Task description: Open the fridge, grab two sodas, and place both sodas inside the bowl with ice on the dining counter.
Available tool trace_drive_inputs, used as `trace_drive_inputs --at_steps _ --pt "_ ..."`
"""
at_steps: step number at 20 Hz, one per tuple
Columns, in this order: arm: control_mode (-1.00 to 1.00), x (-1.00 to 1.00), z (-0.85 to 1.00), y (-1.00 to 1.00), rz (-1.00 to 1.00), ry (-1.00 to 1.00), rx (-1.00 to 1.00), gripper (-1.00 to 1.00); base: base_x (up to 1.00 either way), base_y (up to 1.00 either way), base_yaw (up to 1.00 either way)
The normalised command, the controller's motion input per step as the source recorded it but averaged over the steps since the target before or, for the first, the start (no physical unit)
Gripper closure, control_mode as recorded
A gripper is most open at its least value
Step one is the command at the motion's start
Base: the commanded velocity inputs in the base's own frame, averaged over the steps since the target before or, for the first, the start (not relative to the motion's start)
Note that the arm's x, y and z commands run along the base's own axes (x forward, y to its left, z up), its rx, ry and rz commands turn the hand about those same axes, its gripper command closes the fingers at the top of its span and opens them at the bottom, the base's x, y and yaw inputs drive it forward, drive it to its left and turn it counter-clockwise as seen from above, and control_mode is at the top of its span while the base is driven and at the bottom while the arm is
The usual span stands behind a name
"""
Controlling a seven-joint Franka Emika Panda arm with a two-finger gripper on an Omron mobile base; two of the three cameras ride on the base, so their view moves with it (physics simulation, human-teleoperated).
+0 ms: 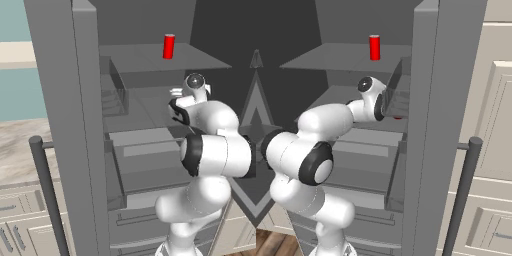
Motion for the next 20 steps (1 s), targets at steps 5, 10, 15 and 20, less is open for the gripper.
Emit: trace_drive_inputs --at_steps 5,10,15,20 --pt "-1.0 0.2 -0.1 0.0 0.0 0.07 0.0 -1.0 0.0 0.0 0.0" --pt "-1.0 0.2 -0.11 0.0 0.0 0.07 0.0 -1.0 0.0 0.0 0.0" --pt "-1.0 0.22 -0.14 -0.02 0.0 0.08 0.0 1.0 0.0 0.0 0.0" --pt "-1.0 0.11 -0.12 -0.07 0.0 0.06 0.01 1.0 0.0 0.0 0.0"
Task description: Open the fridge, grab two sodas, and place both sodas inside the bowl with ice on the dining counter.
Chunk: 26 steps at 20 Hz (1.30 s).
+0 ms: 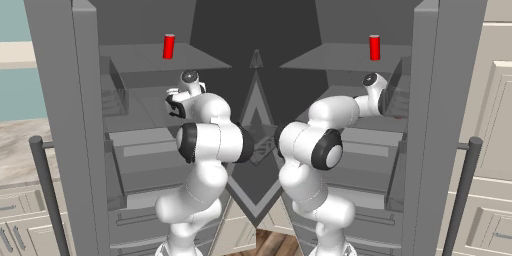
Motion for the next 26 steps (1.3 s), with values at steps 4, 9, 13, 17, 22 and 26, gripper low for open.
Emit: trace_drive_inputs --at_steps 4,9,13,17,22,26 --pt "-1.0 0.05 -0.14 -0.08 0.0 0.03 0.01 1.0 0.0 0.0 0.0" --pt "-1.0 0.05 -0.13 0.0 0.0 0.07 0.0 1.0 0.0 0.0 0.0" --pt "-1.0 0.0 -0.05 0.0 0.0 0.02 0.0 1.0 0.0 0.0 0.0" --pt "-1.0 -0.24 0.0 0.03 0.0 -0.08 0.0 1.0 0.0 0.0 0.0" --pt "-1.0 -0.44 0.01 0.45 0.0 -0.08 0.0 1.0 0.0 0.0 0.0" --pt "-1.0 -0.55 0.22 0.63 0.0 -0.01 0.01 1.0 0.0 0.0 0.0"
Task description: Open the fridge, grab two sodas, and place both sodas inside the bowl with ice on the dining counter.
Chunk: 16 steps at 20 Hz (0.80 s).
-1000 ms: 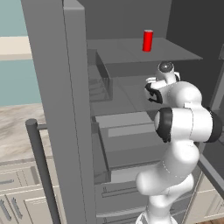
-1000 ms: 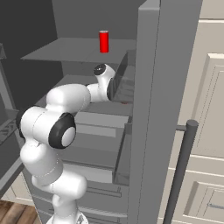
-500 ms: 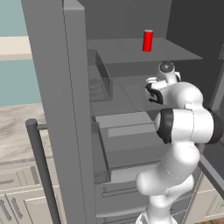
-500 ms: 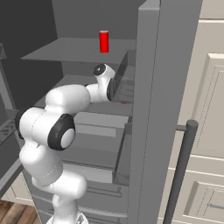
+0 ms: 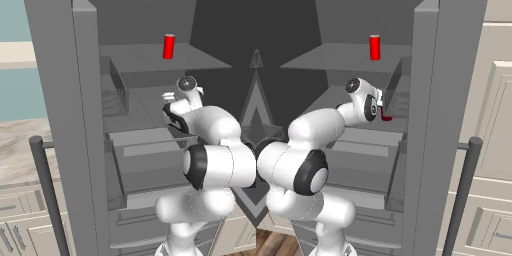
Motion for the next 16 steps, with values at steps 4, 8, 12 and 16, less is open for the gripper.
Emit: trace_drive_inputs --at_steps 4,8,12,16 --pt "-1.0 -0.85 0.35 0.53 0.0 0.0 0.03 1.0 0.0 0.0 0.0" --pt "-1.0 -0.86 0.59 0.35 0.0 0.03 0.06 1.0 0.0 0.0 0.0" --pt "-1.0 -0.93 0.75 0.23 0.0 0.05 0.09 1.0 0.0 0.0 0.0" --pt "-1.0 -0.99 0.74 0.21 0.03 0.01 0.04 1.0 0.0 0.0 0.0"
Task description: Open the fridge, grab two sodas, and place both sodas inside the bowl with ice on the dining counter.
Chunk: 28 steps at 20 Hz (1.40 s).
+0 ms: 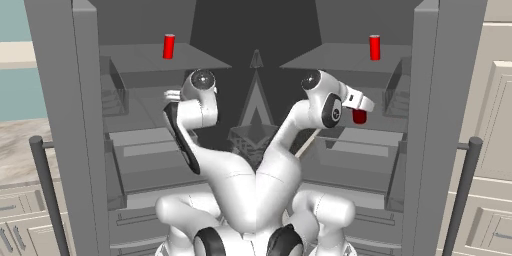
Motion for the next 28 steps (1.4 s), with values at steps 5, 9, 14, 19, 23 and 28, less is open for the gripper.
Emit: trace_drive_inputs --at_steps 5,9,14,19,23,28 --pt "-1.0 -1.0 0.53 0.32 0.07 0.0 0.0 1.0 0.0 0.0 0.0" --pt "-1.0 -1.0 0.32 0.24 0.1 0.01 0.0 1.0 0.0 0.0 0.0" --pt "-1.0 -1.0 0.09 0.12 0.11 0.01 0.02 1.0 0.0 0.0 0.0" --pt "-1.0 -0.97 -0.03 0.13 0.04 0.0 0.01 1.0 0.0 0.0 0.0" --pt "-1.0 -0.78 -0.23 0.02 0.0 0.0 0.0 1.0 0.0 0.0 0.0" --pt "-1.0 -0.54 -0.04 0.0 -0.01 -0.06 0.0 1.0 0.0 0.0 0.0"
